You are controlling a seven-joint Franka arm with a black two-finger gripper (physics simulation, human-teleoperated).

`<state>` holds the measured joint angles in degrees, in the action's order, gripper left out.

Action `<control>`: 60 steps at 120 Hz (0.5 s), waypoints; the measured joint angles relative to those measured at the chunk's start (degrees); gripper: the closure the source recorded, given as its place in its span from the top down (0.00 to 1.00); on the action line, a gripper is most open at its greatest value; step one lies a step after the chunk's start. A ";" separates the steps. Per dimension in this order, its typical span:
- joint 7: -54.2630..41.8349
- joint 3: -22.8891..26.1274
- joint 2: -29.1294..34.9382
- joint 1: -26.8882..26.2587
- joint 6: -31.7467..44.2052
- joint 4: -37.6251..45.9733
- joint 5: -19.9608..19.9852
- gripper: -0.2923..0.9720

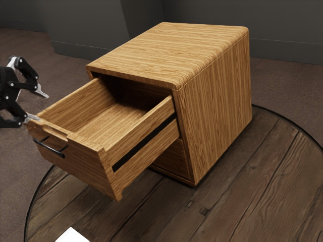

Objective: Pull the drawer handle with one arm to open the drawer

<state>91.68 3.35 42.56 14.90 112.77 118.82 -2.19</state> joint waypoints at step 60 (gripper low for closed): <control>0.10 -4.03 -17.81 -8.31 -34.52 -22.91 -1.66 0.74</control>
<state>91.78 -0.68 24.76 6.59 78.25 95.91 -3.84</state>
